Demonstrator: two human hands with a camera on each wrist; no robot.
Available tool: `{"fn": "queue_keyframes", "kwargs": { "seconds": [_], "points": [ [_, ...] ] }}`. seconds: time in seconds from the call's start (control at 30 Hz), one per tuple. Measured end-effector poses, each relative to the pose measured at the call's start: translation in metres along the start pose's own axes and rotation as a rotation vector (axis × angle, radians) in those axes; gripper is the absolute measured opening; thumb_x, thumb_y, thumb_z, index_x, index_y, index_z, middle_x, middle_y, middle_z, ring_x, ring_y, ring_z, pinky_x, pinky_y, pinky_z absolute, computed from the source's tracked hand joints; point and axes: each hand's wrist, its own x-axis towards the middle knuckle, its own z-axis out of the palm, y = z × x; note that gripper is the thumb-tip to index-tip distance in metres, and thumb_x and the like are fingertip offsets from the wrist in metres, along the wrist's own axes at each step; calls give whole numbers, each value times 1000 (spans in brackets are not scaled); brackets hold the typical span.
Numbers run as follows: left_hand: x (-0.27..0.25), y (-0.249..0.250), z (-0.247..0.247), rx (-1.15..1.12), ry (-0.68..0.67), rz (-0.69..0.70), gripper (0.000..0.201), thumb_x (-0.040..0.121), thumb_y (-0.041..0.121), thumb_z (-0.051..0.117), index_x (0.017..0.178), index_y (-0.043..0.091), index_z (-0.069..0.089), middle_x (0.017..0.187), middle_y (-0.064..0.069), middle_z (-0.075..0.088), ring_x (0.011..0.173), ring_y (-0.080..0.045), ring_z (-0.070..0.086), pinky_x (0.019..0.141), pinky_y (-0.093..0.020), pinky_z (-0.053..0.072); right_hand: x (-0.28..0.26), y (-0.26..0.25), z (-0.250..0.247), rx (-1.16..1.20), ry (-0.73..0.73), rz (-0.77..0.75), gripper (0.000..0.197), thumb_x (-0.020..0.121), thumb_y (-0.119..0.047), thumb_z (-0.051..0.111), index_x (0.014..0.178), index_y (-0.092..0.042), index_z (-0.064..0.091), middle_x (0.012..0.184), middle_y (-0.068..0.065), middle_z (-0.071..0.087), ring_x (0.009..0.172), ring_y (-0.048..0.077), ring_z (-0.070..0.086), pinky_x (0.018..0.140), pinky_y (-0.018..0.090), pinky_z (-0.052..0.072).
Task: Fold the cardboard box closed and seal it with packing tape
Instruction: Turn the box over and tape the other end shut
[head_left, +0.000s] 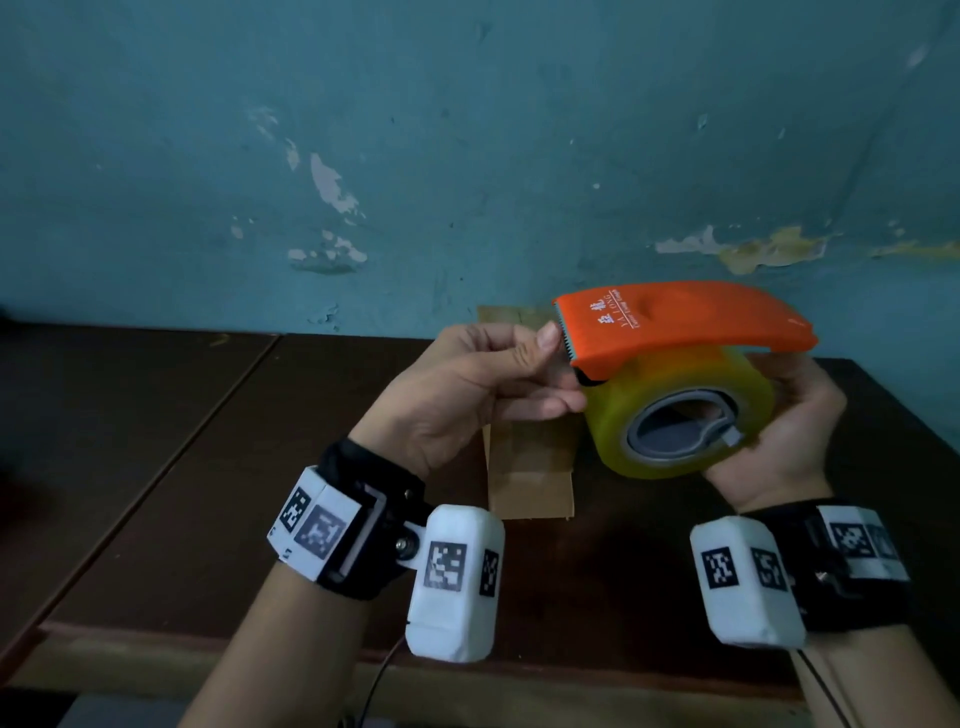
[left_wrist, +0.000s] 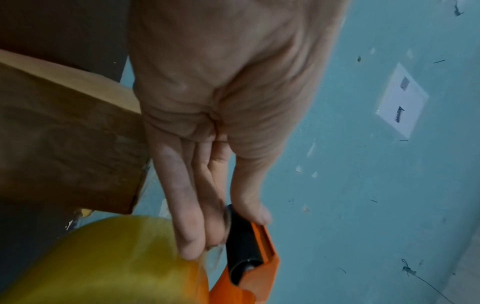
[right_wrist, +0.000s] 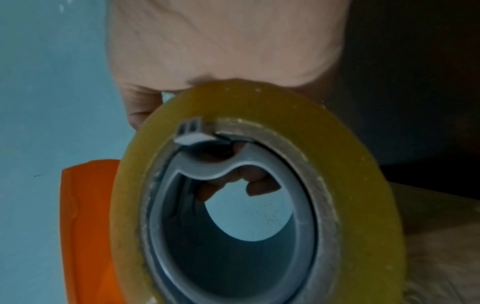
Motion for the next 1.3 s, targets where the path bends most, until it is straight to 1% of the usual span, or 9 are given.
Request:
{"fn": "queue_keyframes", "kwargs": {
  "seconds": [0.1, 0.2, 0.33, 0.43, 0.5, 0.57, 0.77, 0.97, 1.3],
  "points": [
    [-2, -3, -5, 11, 8, 26, 7, 76, 13, 69, 74, 9, 75, 72, -12, 74, 67, -18, 76, 60, -20, 61, -3, -1, 0, -48, -30, -1, 37, 95, -35, 46, 64, -23, 63, 71, 3, 61, 72, 22, 67, 73, 36, 58],
    [-3, -1, -7, 39, -11, 49, 9, 75, 8, 69, 69, 13, 74, 69, -12, 73, 64, -19, 74, 57, -20, 59, -2, -6, -1, -148, -132, 18, 48, 95, -58, 43, 95, -20, 72, 92, 8, 71, 86, 27, 72, 78, 41, 59],
    [-5, 2, -9, 144, -21, 44, 8, 75, 9, 73, 76, 2, 68, 71, -15, 72, 63, -20, 73, 58, -21, 59, 0, -19, -5, -318, -342, 63, 80, 65, -84, 60, 107, -19, 80, 101, 11, 79, 93, 26, 77, 74, 40, 63],
    [-7, -1, -9, 185, -8, 23, 6, 74, 10, 75, 73, 6, 71, 72, -14, 74, 63, -19, 74, 57, -21, 58, -3, -29, -8, -362, -412, 83, 61, 59, -71, 82, 97, -23, 84, 95, 8, 80, 86, 24, 78, 68, 37, 63],
    [-9, 0, -6, 205, -2, 24, 8, 74, 13, 76, 73, 6, 71, 71, -13, 74, 62, -18, 73, 57, -20, 57, -3, -35, -12, -400, -360, 114, 28, 76, -43, 71, 89, -22, 85, 91, 8, 79, 80, 24, 77, 65, 35, 63],
    [-10, 3, -3, 223, 10, 34, 11, 72, 15, 77, 73, 6, 70, 69, -12, 74, 60, -17, 73, 55, -19, 56, -2, -38, -13, -458, -365, 153, 31, 72, -28, 68, 94, -12, 84, 94, 17, 76, 83, 30, 74, 72, 37, 62],
    [-15, 15, 1, 273, 66, 84, 12, 67, 15, 78, 68, 6, 71, 67, -15, 74, 56, -19, 72, 49, -18, 54, -6, -41, -4, -484, -456, 111, 67, 37, -61, 93, 90, -21, 85, 90, 10, 80, 80, 24, 78, 68, 32, 63],
    [-14, 18, -9, 329, 118, 102, 17, 59, 21, 80, 64, 6, 72, 64, -15, 73, 53, -19, 71, 48, -18, 53, 2, -42, -2, -545, -589, 142, 70, 49, -53, 93, 106, -15, 81, 102, 14, 78, 91, 28, 76, 78, 30, 62],
    [-24, 26, -45, 430, 217, 142, 7, 66, 10, 80, 61, 9, 75, 60, -15, 71, 50, -19, 69, 47, -17, 52, 9, -46, -11, -555, -459, 134, 49, 60, -29, 68, 103, -11, 81, 100, 17, 77, 88, 30, 76, 77, 32, 63]
  ]
}}
